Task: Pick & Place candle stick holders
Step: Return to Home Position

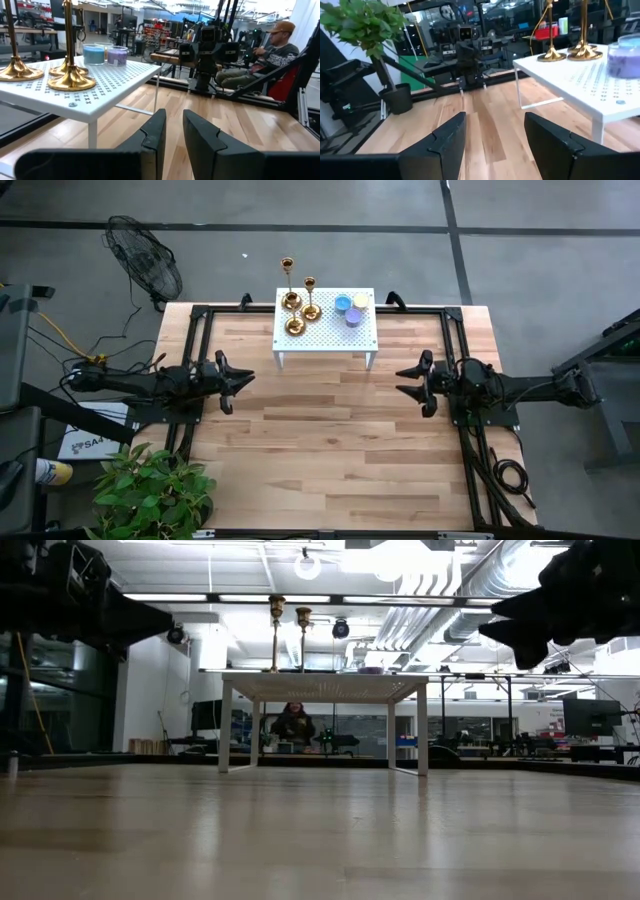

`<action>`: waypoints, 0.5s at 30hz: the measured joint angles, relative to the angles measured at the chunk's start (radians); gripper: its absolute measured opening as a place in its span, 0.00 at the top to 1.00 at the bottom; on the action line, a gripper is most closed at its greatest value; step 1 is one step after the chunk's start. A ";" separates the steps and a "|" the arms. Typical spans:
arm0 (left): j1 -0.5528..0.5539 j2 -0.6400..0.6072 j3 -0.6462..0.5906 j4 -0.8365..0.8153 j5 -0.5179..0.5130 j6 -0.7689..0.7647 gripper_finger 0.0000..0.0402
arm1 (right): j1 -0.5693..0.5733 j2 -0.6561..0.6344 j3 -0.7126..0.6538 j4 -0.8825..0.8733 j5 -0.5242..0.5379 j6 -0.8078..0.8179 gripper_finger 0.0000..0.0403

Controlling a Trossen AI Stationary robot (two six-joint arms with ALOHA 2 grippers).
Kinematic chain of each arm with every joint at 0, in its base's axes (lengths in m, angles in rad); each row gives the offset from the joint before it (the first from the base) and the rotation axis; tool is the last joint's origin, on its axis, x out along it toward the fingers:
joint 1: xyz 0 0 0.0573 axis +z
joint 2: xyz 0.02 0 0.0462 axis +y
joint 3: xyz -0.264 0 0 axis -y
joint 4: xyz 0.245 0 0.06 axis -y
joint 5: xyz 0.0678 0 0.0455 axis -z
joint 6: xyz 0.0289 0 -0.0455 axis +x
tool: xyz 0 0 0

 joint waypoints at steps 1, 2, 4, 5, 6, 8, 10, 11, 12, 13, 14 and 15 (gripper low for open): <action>0.000 0.000 0.000 -0.002 0.000 -0.002 0.84 | 0.000 0.000 -0.005 -0.001 -0.002 0.003 0.51; 0.000 0.000 0.000 -0.005 0.000 -0.004 0.84 | 0.000 0.000 -0.018 0.009 -0.007 0.008 0.51; 0.000 0.000 0.000 -0.016 0.000 -0.015 0.84 | 0.000 0.000 -0.052 0.015 -0.009 0.031 0.51; 0.000 0.000 0.000 -0.027 -0.001 -0.022 0.84 | 0.001 0.001 -0.052 -0.004 -0.002 0.040 0.51; 0.000 0.000 0.000 -0.037 -0.002 -0.025 0.84 | 0.004 0.005 -0.052 -0.002 0.000 0.044 0.51; 0.000 0.001 0.000 -0.046 -0.005 -0.026 0.84 | 0.009 0.004 -0.052 0.022 0.003 0.026 0.51; 0.000 0.001 0.000 -0.053 -0.031 -0.026 0.84 | 0.011 0.002 -0.052 0.040 0.002 0.006 0.51; 0.000 0.001 0.000 -0.052 -0.045 -0.026 0.84 | 0.011 0.002 -0.052 0.040 0.002 -0.003 0.51; 0.000 0.001 0.000 -0.052 -0.062 -0.026 0.84 | 0.011 0.003 -0.052 0.031 0.003 -0.011 0.51; 0.000 0.001 0.000 -0.050 -0.078 -0.025 0.84 | 0.011 0.003 -0.052 0.023 0.004 -0.016 0.51; 0.000 0.000 0.000 -0.051 -0.085 -0.025 0.84 | 0.011 0.002 -0.052 0.018 0.005 -0.018 0.51; 0.000 0.000 0.000 -0.053 -0.086 -0.025 0.84 | 0.011 -0.001 -0.052 0.011 0.005 -0.017 0.51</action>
